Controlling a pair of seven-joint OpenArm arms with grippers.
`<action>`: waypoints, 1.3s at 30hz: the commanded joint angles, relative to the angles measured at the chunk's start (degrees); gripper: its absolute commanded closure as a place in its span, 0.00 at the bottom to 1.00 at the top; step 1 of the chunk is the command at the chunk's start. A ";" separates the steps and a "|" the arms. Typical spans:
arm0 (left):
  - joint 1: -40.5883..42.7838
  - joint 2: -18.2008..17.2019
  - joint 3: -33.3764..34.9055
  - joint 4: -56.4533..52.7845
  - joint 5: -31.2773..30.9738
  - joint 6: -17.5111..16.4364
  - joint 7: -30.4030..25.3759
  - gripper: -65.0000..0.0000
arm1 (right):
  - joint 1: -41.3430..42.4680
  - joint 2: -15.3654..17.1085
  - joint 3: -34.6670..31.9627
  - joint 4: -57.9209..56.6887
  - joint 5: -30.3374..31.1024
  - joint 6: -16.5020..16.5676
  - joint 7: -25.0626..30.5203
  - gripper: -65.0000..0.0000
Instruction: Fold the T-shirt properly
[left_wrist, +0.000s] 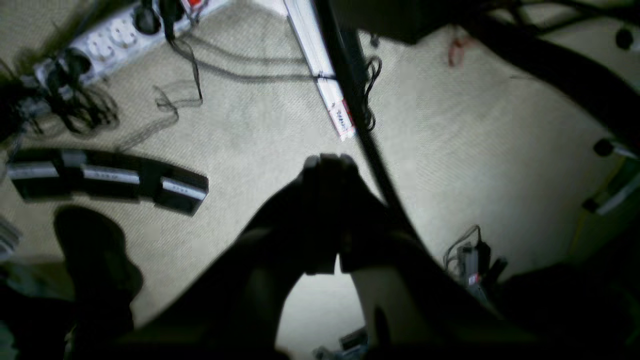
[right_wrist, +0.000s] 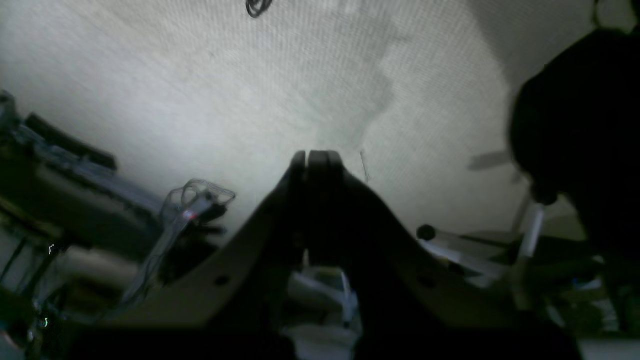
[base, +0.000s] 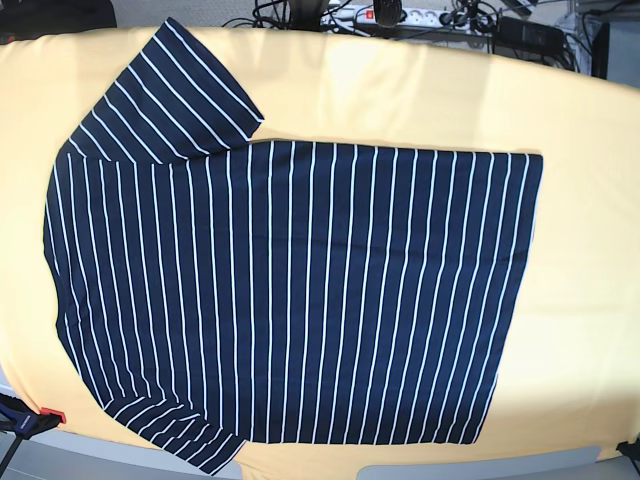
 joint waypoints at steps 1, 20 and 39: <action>2.86 -1.95 0.04 4.00 0.44 -0.26 0.02 1.00 | -3.15 1.81 0.07 4.11 0.02 -0.35 -0.50 1.00; 27.65 -22.34 -10.64 51.25 14.03 8.92 1.55 1.00 | -30.27 14.64 0.17 50.84 -38.97 -26.95 -6.43 1.00; 22.99 -23.61 -32.41 62.23 13.38 5.90 -0.26 1.00 | -22.34 14.62 0.17 62.49 -58.58 -32.39 -1.27 1.00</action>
